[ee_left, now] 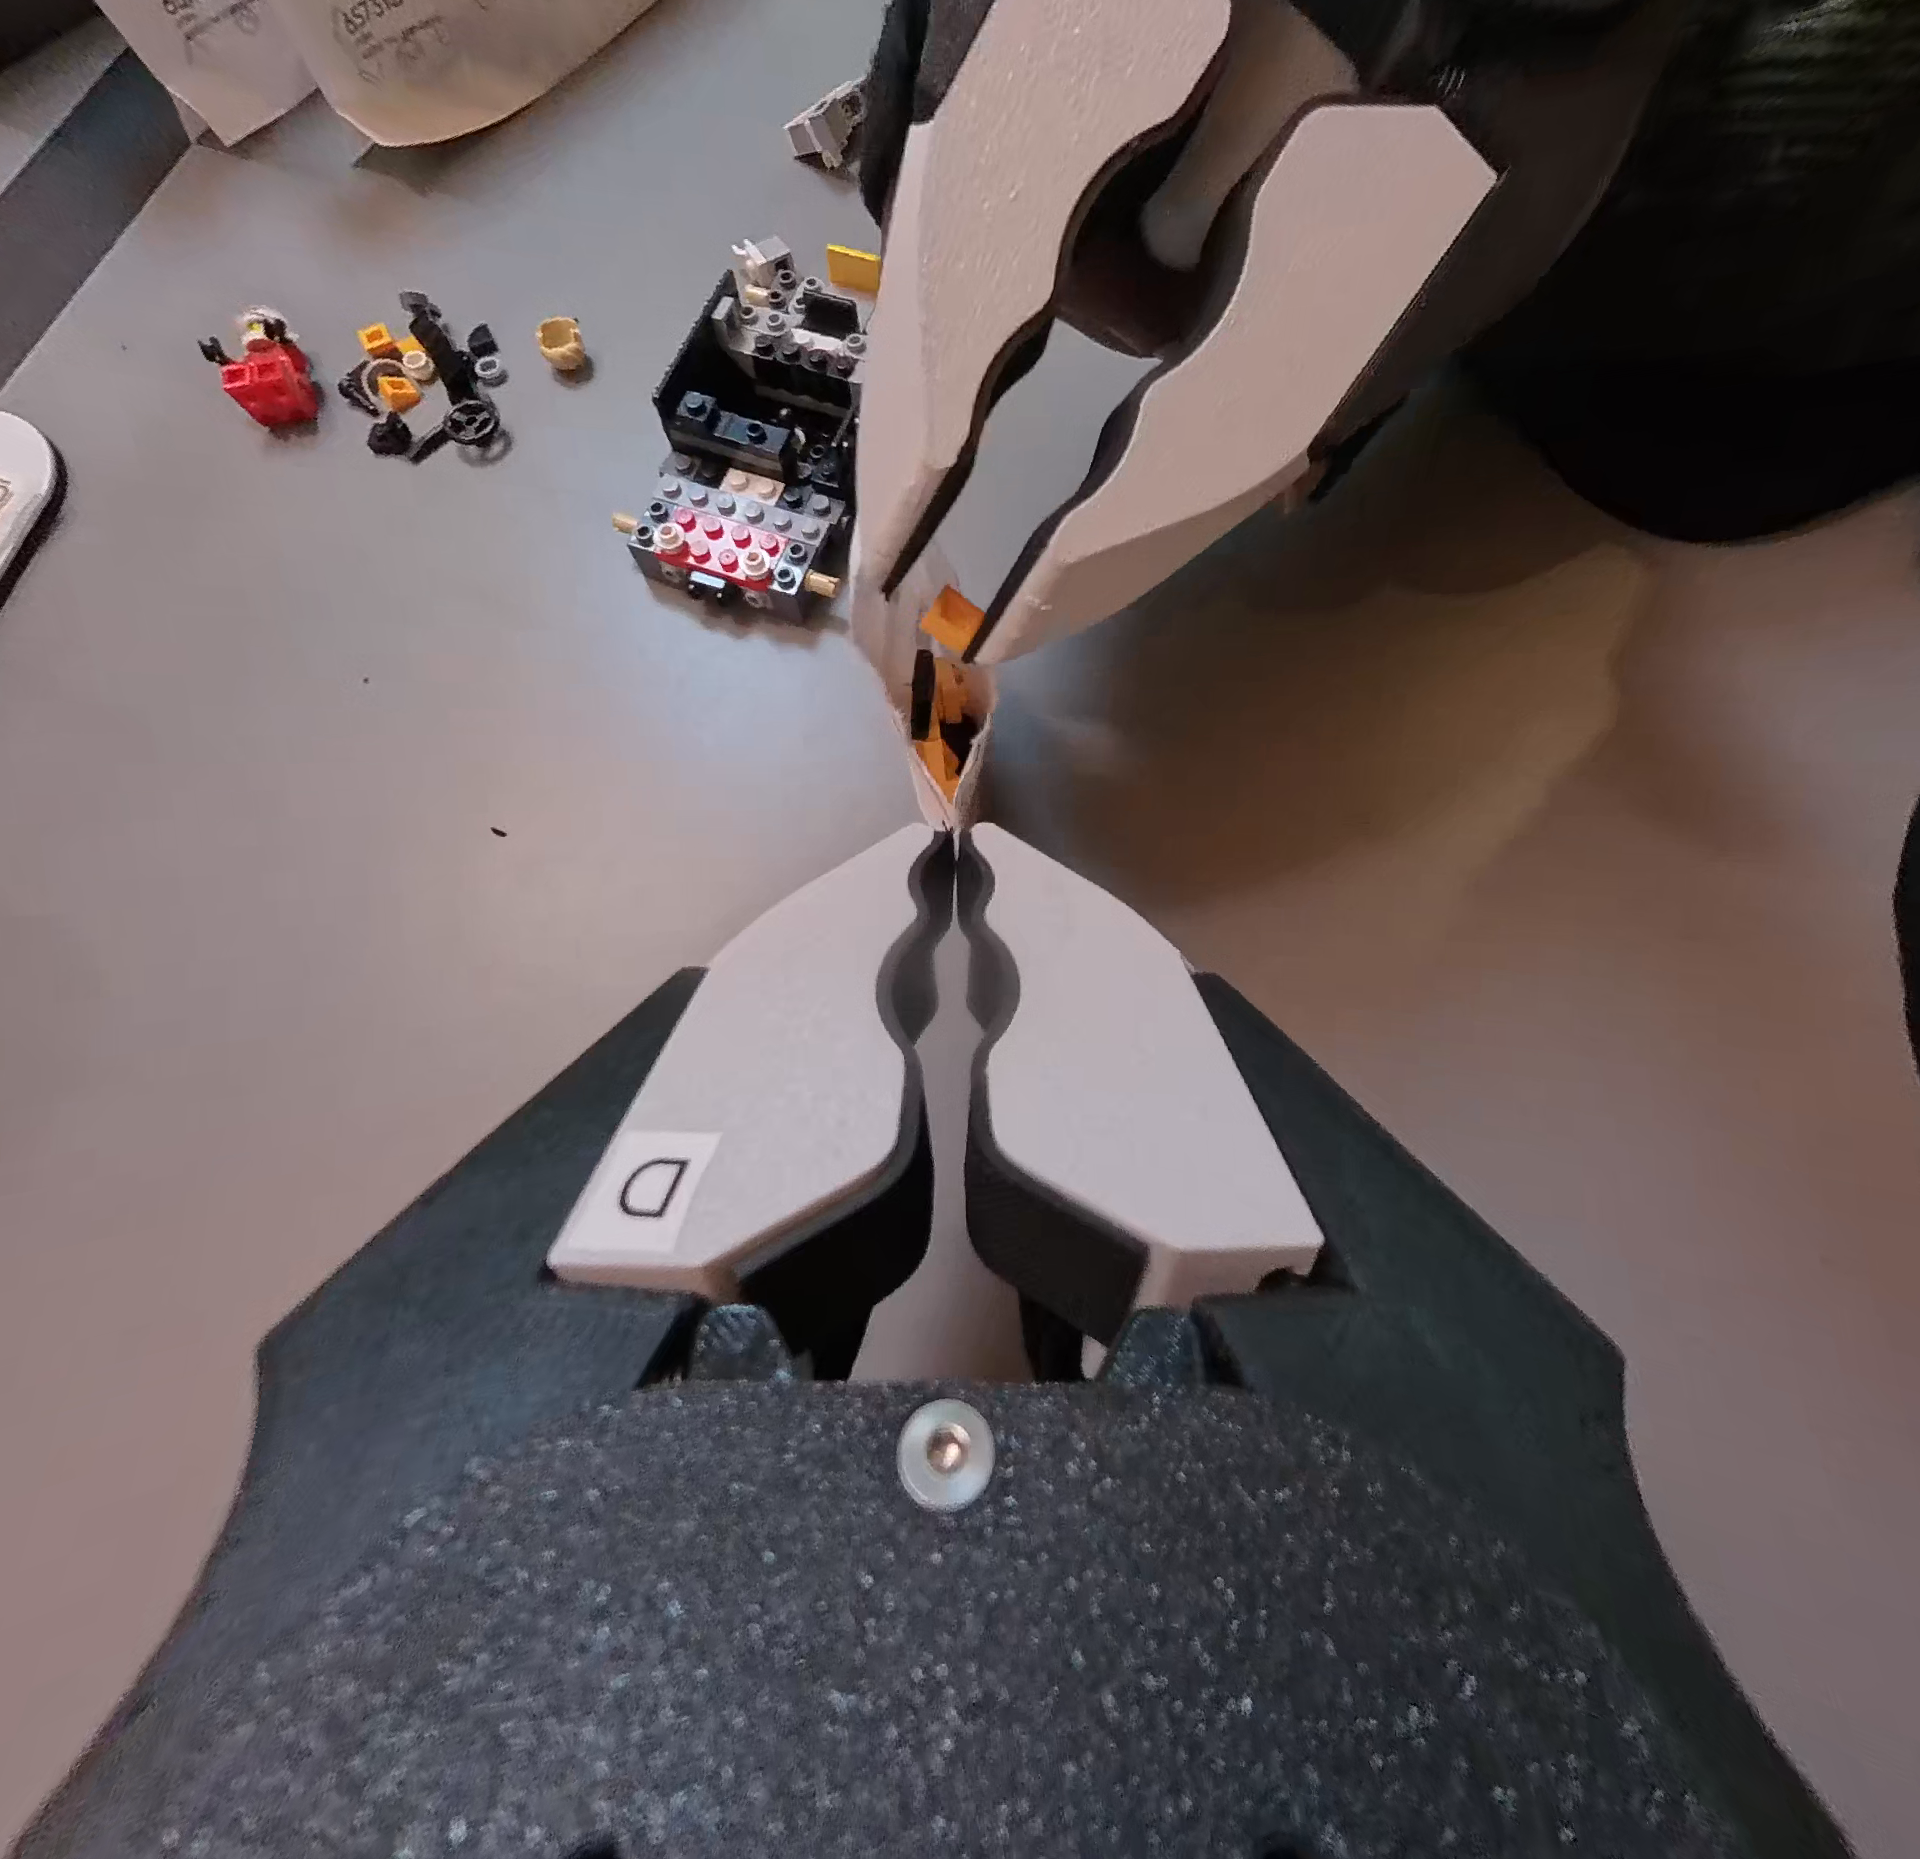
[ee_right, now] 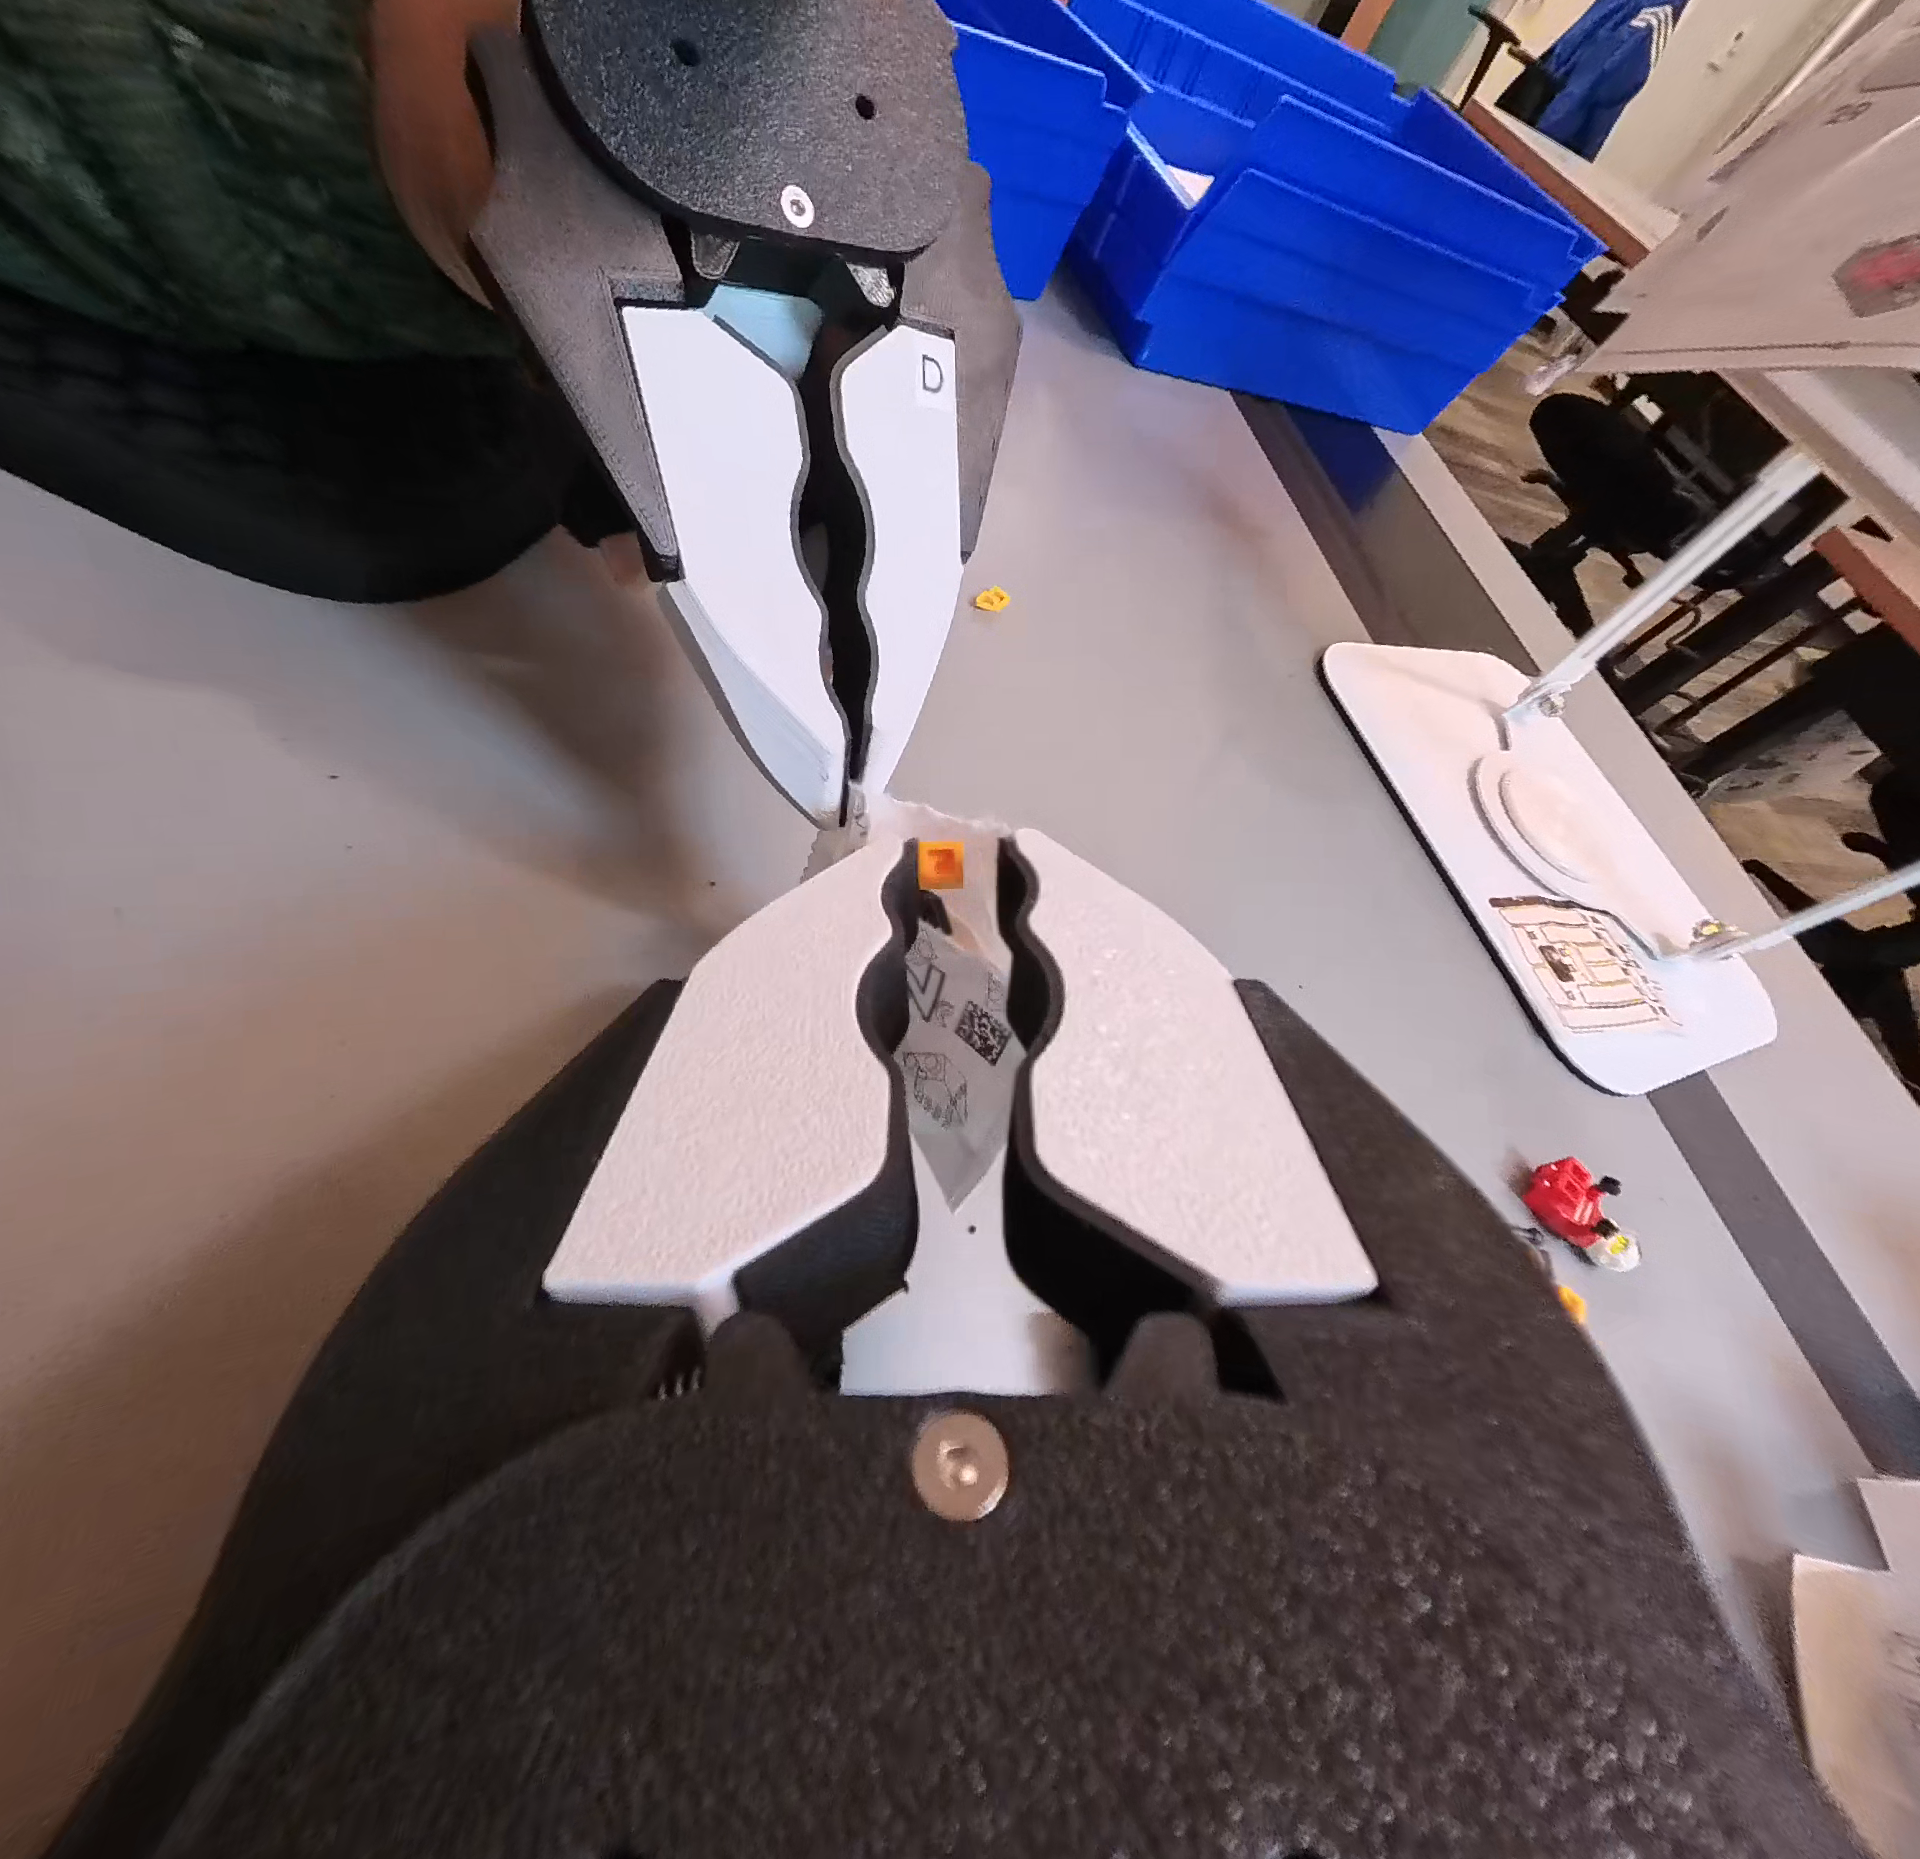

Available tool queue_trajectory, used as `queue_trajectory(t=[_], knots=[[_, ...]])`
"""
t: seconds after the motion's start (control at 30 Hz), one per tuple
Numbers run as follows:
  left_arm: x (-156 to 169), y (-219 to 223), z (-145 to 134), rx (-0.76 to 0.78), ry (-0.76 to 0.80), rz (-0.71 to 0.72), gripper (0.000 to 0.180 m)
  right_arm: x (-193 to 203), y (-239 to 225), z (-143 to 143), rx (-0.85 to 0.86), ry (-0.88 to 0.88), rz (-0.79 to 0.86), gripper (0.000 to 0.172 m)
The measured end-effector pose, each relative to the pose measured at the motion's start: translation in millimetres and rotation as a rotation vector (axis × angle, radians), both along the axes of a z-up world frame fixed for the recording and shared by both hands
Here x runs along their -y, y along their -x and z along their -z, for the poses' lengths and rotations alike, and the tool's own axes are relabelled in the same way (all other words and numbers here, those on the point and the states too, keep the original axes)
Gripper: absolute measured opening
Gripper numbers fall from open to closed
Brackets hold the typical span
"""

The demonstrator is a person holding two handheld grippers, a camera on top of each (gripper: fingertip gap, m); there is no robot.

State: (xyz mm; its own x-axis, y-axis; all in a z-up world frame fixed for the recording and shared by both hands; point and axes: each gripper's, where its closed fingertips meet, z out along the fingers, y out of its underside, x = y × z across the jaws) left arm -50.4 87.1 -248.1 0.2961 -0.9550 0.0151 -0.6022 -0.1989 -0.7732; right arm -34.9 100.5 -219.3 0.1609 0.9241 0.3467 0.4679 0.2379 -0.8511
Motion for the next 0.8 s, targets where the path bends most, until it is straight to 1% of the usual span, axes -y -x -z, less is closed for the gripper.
queue_trajectory(t=[0.2,0.37,0.43,0.53,0.7,0.8], knots=[[5,0,-2,0.021,0.026,0.026,0.0,-2,-1,-4,-0.015,-0.009,0.009,0.023],[7,2,-1,0.003,0.002,0.049,0.0,-5,-3,5,0.031,0.03,0.027,0.033],[10,3,-1,-0.001,-0.015,0.067,0.0,-5,-4,10,0.037,0.106,0.032,0.034],[12,3,-2,-0.006,-0.035,0.091,0.0,-1,-6,18,0.034,0.286,0.007,0.033],[14,6,-2,-0.021,-0.069,0.116,0.0,7,-14,17,-0.021,0.576,-0.048,0.03],[14,8,-1,-0.025,-0.071,0.114,0.0,4,-20,8,-0.08,0.614,-0.064,0.025]])
